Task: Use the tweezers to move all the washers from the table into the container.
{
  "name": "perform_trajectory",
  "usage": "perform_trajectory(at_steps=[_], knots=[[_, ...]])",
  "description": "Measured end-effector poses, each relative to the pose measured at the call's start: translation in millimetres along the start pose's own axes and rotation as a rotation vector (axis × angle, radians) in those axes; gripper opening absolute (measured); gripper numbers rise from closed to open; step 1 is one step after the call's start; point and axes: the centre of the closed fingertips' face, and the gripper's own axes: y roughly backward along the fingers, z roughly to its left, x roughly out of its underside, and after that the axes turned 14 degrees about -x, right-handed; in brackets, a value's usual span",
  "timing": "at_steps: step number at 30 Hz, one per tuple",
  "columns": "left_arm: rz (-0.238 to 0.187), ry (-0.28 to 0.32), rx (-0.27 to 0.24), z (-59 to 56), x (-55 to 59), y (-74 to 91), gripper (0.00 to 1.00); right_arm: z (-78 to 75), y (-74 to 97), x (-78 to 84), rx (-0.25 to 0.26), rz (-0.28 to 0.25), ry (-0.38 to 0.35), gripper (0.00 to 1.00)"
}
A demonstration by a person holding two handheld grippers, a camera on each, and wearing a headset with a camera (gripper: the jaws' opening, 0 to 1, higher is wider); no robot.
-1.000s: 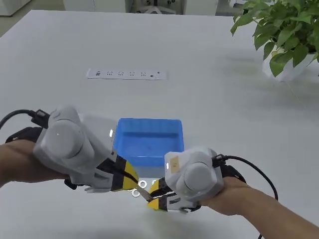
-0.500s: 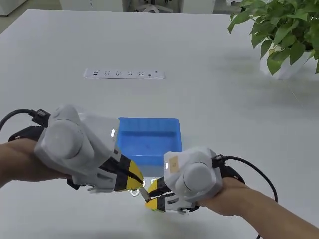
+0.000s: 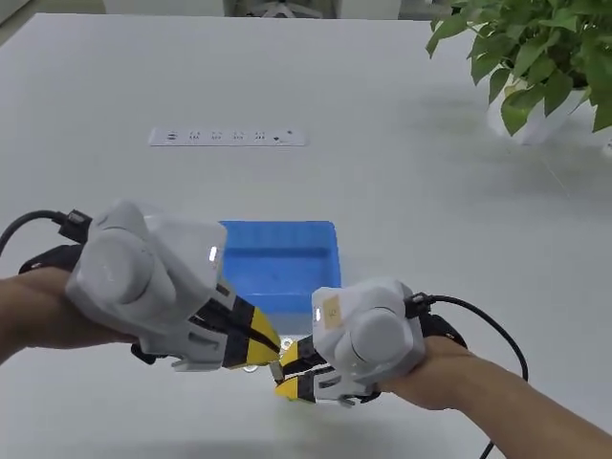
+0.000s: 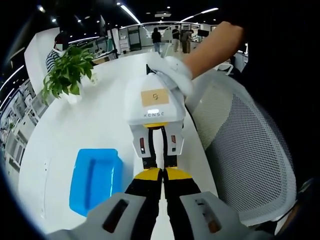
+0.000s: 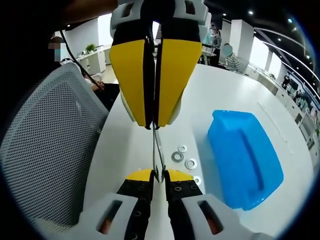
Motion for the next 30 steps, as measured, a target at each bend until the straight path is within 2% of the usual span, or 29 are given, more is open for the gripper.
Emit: perform_trajectory(at_steps=[15,30], knots=[[-0.03,0.014,0.012,-2.3,0.1,-4.9,0.05,0.1,1.0,0.6,0.008,-0.008,-0.012,0.12],[-0.02,-0.006,0.007,-0.6,-0.8,-1.3,0.05,-3.2,3.5,-3.3,0.018,-0.006,-0.002,0.14]])
